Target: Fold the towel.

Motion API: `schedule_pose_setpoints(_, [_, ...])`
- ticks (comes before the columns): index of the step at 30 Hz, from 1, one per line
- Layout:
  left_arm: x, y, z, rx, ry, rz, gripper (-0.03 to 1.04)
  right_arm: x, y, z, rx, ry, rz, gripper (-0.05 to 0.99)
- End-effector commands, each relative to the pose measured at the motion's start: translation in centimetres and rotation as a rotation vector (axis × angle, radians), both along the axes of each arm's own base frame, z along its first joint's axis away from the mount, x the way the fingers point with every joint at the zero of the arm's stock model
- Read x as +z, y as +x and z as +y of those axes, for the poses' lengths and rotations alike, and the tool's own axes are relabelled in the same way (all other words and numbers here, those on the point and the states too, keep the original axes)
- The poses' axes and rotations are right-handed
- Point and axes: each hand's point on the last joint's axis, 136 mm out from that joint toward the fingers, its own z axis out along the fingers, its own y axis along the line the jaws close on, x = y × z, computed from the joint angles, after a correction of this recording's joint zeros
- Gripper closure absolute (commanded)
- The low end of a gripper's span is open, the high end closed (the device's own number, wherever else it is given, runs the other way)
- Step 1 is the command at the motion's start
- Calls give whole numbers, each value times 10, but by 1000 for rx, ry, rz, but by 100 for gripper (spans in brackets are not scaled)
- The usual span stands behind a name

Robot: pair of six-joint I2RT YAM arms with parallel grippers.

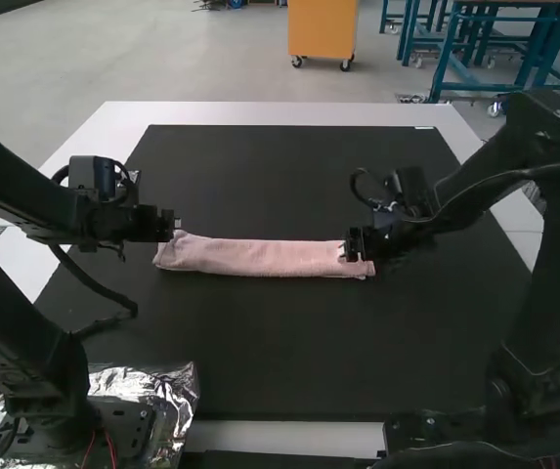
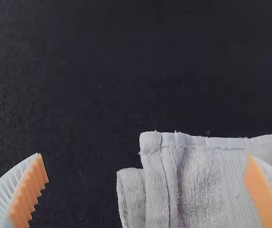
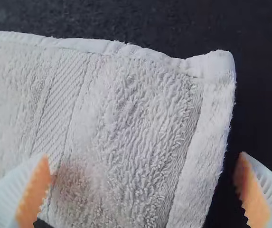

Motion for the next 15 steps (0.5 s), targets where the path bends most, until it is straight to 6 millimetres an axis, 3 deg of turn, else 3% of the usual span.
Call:
schedule_pose_setpoints(1, [16, 9, 6, 22, 0, -41, 4, -8, -5, 7, 29, -13, 9, 25])
schedule_pose_setpoints(5, [15, 8, 6, 22, 0, -38, 4, -23, -14, 9, 64, -26, 11, 89])
schedule_pose_setpoints(6, [16, 9, 6, 22, 0, -41, 4, -27, -17, 10, 74, -28, 15, 96])
schedule_pose_setpoints(11, [17, 10, 6, 22, 1, -51, 4, -26, -17, 3, 68, -29, 11, 96])
schedule_pose_setpoints(15, [25, 15, 6, 21, 2, -73, 4, 19, 16, -38, -65, 12, -95, 96])
